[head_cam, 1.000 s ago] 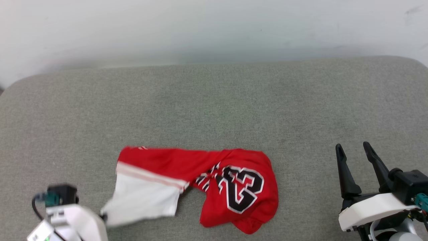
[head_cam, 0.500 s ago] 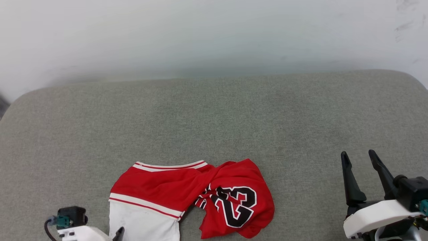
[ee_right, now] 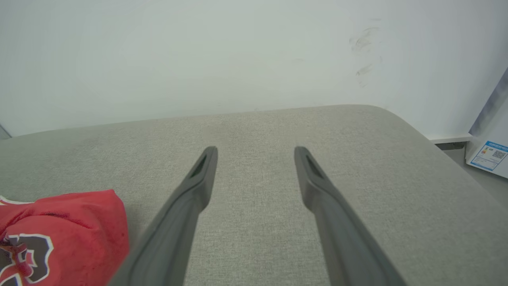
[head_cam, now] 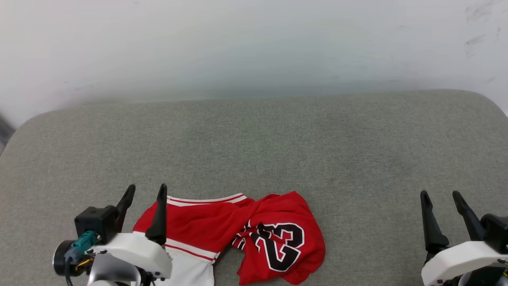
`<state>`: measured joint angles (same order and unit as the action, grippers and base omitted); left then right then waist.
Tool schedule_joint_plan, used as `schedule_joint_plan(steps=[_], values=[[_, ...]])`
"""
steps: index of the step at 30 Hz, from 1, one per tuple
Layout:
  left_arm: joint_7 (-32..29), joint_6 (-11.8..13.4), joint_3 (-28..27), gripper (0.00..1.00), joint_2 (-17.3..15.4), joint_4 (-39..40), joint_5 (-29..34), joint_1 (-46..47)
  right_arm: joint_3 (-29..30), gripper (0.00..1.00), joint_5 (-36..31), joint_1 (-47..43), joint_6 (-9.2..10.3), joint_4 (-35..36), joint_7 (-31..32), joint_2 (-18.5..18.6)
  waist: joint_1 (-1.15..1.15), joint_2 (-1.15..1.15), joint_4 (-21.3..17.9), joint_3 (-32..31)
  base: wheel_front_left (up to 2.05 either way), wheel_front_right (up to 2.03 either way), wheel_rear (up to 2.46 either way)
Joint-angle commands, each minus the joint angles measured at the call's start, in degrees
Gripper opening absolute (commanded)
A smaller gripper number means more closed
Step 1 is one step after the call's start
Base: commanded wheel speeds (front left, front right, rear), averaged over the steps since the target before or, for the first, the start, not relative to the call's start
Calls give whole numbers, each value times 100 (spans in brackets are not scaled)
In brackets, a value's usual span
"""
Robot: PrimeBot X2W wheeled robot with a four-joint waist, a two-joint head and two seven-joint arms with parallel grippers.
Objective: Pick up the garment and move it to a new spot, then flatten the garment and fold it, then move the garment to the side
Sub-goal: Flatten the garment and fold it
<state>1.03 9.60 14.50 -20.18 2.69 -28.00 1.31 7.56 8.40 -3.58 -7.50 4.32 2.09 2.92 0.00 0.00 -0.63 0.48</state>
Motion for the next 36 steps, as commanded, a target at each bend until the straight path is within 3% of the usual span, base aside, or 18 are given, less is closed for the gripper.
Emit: schedule_joint_plan(steps=[1, 7, 11, 24, 33, 34, 35, 36], values=[[141, 13, 38, 100, 52, 67, 84, 92, 42, 100, 17, 4, 2, -62, 51, -7, 0, 0, 20, 18, 0, 0, 0], [762, 76, 186, 100, 249, 300, 386, 238, 160, 100, -47, 246, 2, -328, 361, -6, 0, 0, 181, 145, 0, 0, 0], [924, 110, 259, 100, 325, 279, 472, 258, -99, 100, 133, 434, 1, -538, 814, 55, 0, 0, 379, 238, 0, 0, 0], [1167, 21, 356, 100, 523, 70, 445, 556, -2180, 100, 1674, 1451, 1, -1277, 3200, 1385, 0, 0, 1144, 743, 0, 0, 0], [1272, -45, 382, 100, 615, -73, 420, 734, -3534, 100, 2609, 1823, 1, -1958, 4050, 1709, 0, 0, 1231, 995, 0, 0, 0], [1280, -50, 384, 100, 617, -82, 420, 745, -3645, 91, 2686, 1801, 1, -2062, 4166, 1723, 0, 0, 1228, 1009, 0, 0, 0], [1279, -50, 385, 100, 620, -90, 422, 752, -3717, 41, 2761, 1799, 1, -2147, 4238, 1724, 0, 0, 1223, 1026, 0, 0, 0], [1286, -39, 389, 100, 626, -100, 426, 763, -3756, 0, 2862, 1794, 1, -2230, 4324, 1703, 0, 0, 1217, 1037, 0, 0, 0]])
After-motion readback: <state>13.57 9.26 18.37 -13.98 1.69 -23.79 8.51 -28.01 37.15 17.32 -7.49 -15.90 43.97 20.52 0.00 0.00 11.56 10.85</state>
